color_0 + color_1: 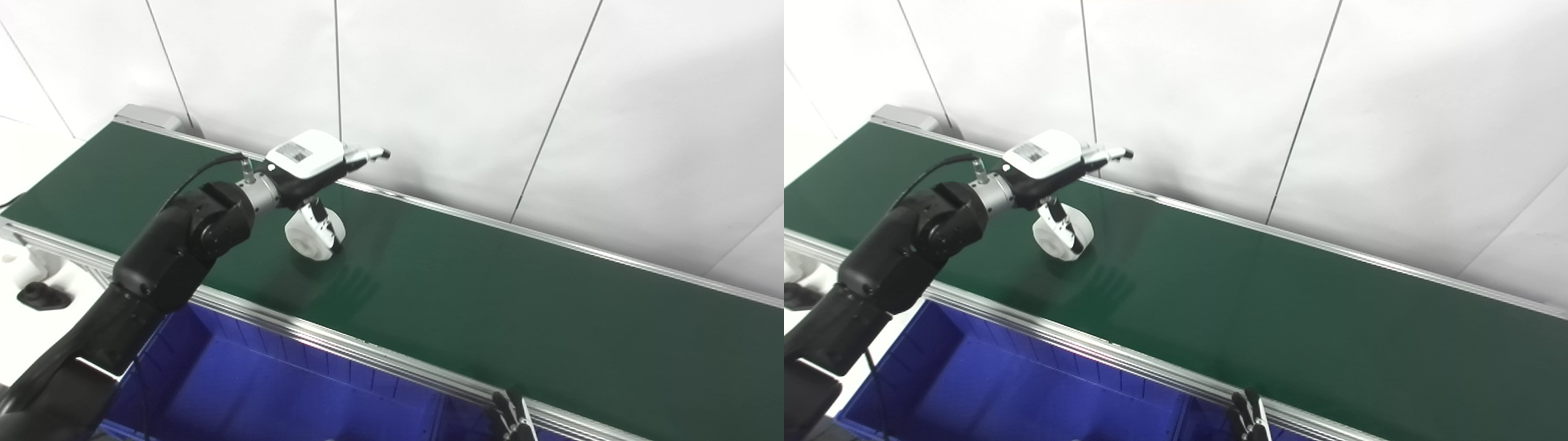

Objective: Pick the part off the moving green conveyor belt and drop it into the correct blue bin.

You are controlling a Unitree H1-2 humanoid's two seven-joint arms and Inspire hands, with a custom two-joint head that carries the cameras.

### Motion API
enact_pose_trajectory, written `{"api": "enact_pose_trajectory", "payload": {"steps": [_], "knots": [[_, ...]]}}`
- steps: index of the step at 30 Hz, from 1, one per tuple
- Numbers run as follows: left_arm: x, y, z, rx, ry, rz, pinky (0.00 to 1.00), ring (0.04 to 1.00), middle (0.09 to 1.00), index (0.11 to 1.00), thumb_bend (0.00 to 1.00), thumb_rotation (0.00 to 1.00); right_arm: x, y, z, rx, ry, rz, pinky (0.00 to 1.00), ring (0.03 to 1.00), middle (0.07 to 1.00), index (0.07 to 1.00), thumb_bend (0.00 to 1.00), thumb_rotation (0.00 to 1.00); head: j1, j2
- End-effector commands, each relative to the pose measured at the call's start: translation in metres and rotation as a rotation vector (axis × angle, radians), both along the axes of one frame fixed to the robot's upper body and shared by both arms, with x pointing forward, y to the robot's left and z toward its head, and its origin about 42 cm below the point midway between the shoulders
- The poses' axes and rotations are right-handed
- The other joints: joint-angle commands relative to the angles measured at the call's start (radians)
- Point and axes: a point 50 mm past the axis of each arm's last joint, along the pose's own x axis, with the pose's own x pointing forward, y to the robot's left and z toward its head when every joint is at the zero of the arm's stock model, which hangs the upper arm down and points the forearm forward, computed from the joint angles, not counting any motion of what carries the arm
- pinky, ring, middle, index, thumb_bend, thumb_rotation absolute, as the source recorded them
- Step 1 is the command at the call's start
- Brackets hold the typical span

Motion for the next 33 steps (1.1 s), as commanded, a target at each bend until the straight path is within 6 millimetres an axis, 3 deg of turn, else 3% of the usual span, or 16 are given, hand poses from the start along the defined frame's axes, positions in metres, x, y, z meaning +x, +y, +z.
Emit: {"api": "enact_pose_trajectory", "payload": {"steps": [1,12,19,26,31,32,33], "knots": [[0.018,0.000,0.025,0.024,-0.086,-0.020,0.83,0.907,0.908,0.911,1.00,0.28,0.000,0.006,0.009,0.021,-0.043,0.010,0.95,0.922,0.952,0.999,0.74,0.89,-0.004,0.003],[0.045,-0.018,0.008,0.285,0.033,-0.095,0.86,0.916,0.932,0.926,1.00,0.39,-0.004,0.012,0.012,0.024,-0.046,0.015,0.95,0.931,0.955,1.000,0.73,0.89,-0.027,0.023],[0.049,-0.021,-0.003,0.416,0.028,-0.129,0.86,0.919,0.930,0.913,1.00,0.41,-0.006,0.015,0.016,0.035,-0.052,0.018,0.96,0.945,0.959,1.000,0.72,0.89,-0.035,0.031],[0.051,-0.029,-0.009,0.455,-0.100,-0.169,0.85,0.906,0.896,0.831,1.00,0.21,-0.007,0.016,0.019,0.036,-0.049,0.022,0.95,0.945,0.954,1.000,0.75,0.88,-0.037,0.040],[0.053,-0.038,-0.009,0.548,-0.118,-0.197,0.79,0.815,0.783,0.707,0.97,0.05,-0.008,0.015,0.020,0.029,-0.051,0.027,0.95,0.940,0.949,1.000,0.76,0.89,-0.036,0.046],[0.054,-0.040,-0.009,0.557,-0.115,-0.194,0.74,0.764,0.740,0.647,0.95,0.02,-0.008,0.015,0.020,0.029,-0.053,0.028,0.94,0.936,0.945,1.000,0.75,0.89,-0.036,0.046],[0.055,-0.042,-0.009,0.566,-0.113,-0.193,0.69,0.697,0.692,0.555,0.73,0.03,-0.009,0.016,0.020,0.030,-0.054,0.029,0.95,0.936,0.943,1.000,0.75,0.88,-0.036,0.046]]}}
